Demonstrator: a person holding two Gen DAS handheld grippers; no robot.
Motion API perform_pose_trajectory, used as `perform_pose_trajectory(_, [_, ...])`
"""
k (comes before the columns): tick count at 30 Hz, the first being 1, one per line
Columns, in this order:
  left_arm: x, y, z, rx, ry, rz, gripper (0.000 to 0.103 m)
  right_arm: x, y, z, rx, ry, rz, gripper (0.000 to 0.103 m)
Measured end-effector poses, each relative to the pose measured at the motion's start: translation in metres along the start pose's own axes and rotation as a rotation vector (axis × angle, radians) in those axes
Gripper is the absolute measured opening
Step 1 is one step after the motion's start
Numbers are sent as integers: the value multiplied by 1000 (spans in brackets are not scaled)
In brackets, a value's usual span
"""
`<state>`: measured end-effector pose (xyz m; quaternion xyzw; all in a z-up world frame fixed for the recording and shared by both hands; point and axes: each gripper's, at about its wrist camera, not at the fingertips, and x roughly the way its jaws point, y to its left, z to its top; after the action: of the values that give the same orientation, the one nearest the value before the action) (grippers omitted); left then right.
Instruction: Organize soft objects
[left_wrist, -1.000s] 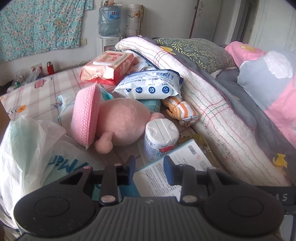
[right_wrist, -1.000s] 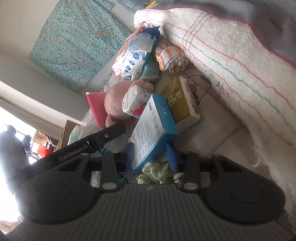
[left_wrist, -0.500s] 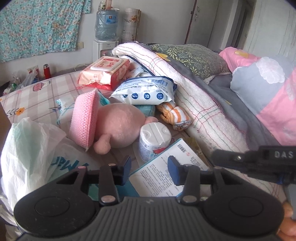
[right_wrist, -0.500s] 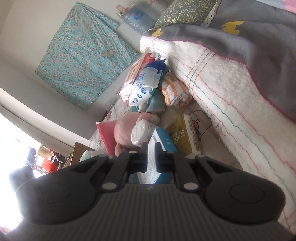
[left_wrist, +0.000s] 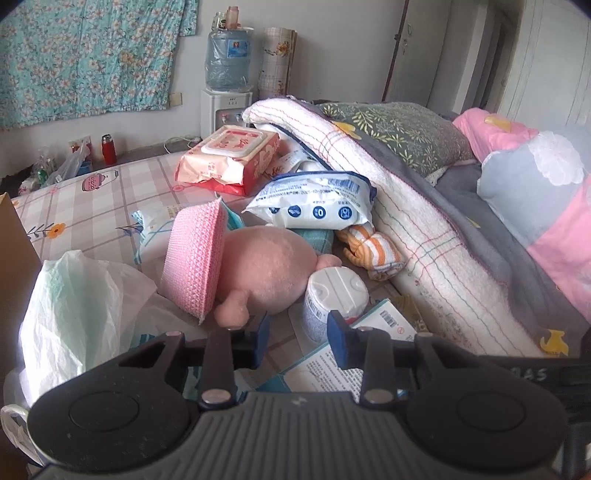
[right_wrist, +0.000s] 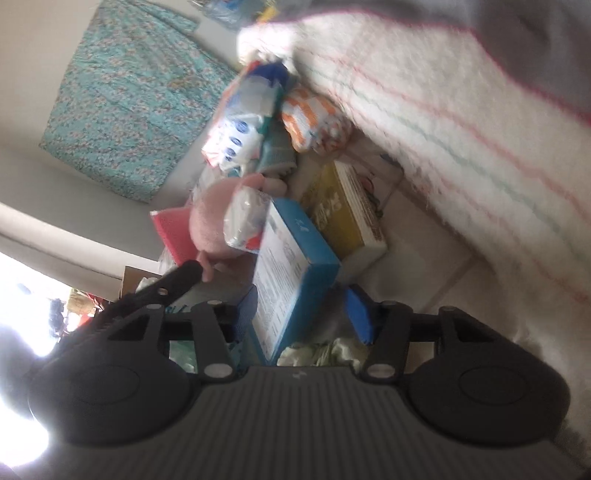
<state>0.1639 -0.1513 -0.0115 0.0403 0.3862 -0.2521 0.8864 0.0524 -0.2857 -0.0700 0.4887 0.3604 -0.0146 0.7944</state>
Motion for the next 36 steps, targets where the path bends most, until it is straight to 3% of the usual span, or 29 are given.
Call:
perform_pose_trajectory(3, [-5,4,-4,-4,-3,-4,35,10,-6,-6,46,-12,23,24])
perform_pose_trajectory(8, [-17,13,-7,-38,-11,-9,35,14,-13,-7,150,-39,119,19])
perform_pose_trajectory(14, [-38,18,-3,-76,-46,-12,36,2,-2,14,160,-50,197,19])
perform_pose_trajectory(19, [-47,19,-2,-99,-21,-66,36,-15,-1,33,165,72,240,19])
perform_pose_trajectory(23, [-41,16,-3,-114,28,-133,43,-25,-8,42,148,210,256,19])
perform_pose_trajectory(27, [-23,6,-8,-86,92,-164,48,-13,-18,46,103,316,171,19])
perform_pose_trajectory(29, [-12,-2,-11,-56,136,-173,50,-8,-21,49,65,323,115,21])
perform_pose_trajectory(36, [26,-25,-20,22,219,-206,66,-7,-21,55,0,268,60,26])
